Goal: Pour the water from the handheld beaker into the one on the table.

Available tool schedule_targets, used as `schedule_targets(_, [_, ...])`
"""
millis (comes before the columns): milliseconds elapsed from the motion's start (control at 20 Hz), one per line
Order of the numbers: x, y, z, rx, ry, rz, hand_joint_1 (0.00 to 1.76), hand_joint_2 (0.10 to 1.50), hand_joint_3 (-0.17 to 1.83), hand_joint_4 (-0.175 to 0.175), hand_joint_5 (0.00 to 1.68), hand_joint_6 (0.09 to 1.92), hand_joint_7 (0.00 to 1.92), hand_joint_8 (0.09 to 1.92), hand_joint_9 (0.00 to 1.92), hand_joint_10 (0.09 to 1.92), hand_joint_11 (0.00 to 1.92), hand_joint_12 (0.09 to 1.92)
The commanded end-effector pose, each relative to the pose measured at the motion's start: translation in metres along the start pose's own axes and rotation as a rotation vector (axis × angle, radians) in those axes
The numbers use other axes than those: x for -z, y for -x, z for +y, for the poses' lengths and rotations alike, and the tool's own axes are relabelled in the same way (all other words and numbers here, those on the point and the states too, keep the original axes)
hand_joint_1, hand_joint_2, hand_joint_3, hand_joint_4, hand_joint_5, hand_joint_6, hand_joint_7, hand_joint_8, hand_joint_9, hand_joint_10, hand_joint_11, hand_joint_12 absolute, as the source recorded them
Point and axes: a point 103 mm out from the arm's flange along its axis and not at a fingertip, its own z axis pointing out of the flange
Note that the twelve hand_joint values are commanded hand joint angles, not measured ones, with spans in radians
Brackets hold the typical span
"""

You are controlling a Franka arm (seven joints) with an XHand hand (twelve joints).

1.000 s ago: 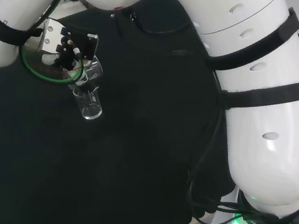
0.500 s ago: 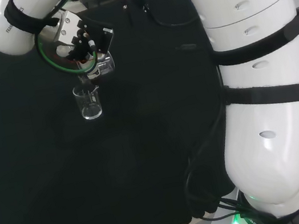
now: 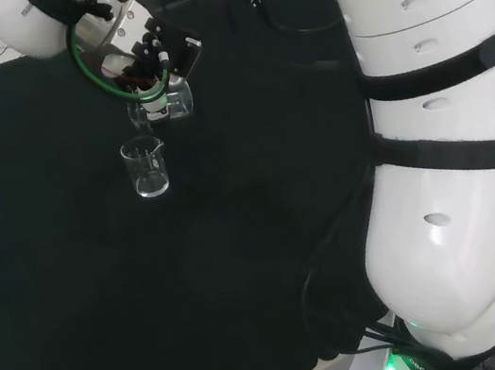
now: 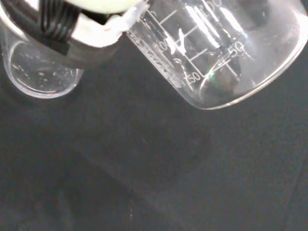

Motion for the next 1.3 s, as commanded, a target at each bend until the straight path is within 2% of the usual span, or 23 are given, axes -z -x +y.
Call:
schedule_targets(50, [-0.001, 0.01, -0.001, -0.002, 0.051, 0.103, 1.28, 1.14, -0.17, -0.175, 1.07, 0.88, 1.12, 0.88, 1.28, 0.83, 1.19, 0.74])
schedule_targets(600, [-0.024, 0.033, -0.007, -0.02, 0.16, 0.253, 1.28, 1.14, -0.17, -0.175, 1.07, 0.88, 1.12, 0.88, 1.28, 0.83, 1.19, 0.74])
schedule_targets(950, [-0.04, 0.044, -0.004, -0.001, 0.186, 0.347, 1.28, 1.14, -0.17, -0.175, 1.07, 0.88, 1.12, 0.88, 1.28, 0.83, 1.19, 0.74])
schedule_targets(1300, [-0.057, 0.053, -0.001, 0.027, 0.239, 0.456, 1.28, 1.14, -0.17, -0.175, 1.07, 0.89, 1.12, 0.88, 1.28, 0.83, 1.19, 0.74])
